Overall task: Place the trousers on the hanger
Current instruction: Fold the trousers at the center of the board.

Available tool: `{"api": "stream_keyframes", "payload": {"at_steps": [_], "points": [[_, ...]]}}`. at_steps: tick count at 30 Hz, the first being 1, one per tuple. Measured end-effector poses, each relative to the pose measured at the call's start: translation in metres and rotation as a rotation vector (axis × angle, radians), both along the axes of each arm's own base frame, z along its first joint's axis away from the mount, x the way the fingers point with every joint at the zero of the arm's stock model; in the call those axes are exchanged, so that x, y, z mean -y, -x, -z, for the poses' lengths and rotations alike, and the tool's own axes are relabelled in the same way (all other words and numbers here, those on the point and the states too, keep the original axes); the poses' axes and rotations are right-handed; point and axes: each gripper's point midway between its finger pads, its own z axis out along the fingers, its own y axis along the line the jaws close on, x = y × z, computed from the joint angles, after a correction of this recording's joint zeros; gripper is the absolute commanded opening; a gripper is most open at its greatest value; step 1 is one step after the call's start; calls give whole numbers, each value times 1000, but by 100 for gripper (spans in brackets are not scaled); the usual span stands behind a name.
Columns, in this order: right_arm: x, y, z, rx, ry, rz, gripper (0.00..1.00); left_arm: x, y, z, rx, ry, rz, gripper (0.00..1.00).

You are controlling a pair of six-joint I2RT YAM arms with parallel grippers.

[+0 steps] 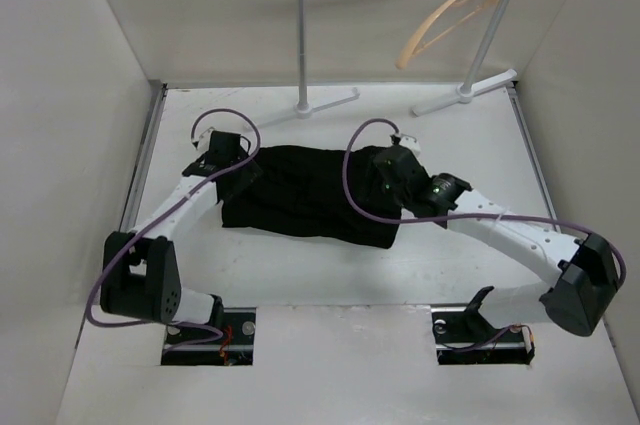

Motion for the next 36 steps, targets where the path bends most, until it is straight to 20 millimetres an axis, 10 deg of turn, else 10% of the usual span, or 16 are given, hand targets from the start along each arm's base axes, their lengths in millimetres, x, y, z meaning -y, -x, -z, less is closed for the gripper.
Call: {"api": "stream_keyframes", "payload": {"at_steps": [4, 9, 12, 15, 28, 31, 36], "points": [[28, 17, 35, -82, 32, 7, 72, -1, -9, 21, -45, -17, -9, 62], [52, 16, 33, -71, -4, 53, 78, 0, -27, 40, -75, -37, -18, 60], [54, 21, 39, -80, -9, 47, 79, 2, -37, 41, -62, -35, -24, 24], [63, 26, 56, -115, 6, 59, 79, 4, -45, 33, -36, -37, -26, 11], [88, 26, 93, -190, 42, 89, 62, 12, 4, -123, 367, 48, -57, 10], [89, 24, 92, -188, 37, 87, 52, -3, 27, -99, 330, 23, -100, 11], [86, 26, 89, -189, 32, 62, 24, -40, 70, -2, 66, -68, -211, 26]]}}
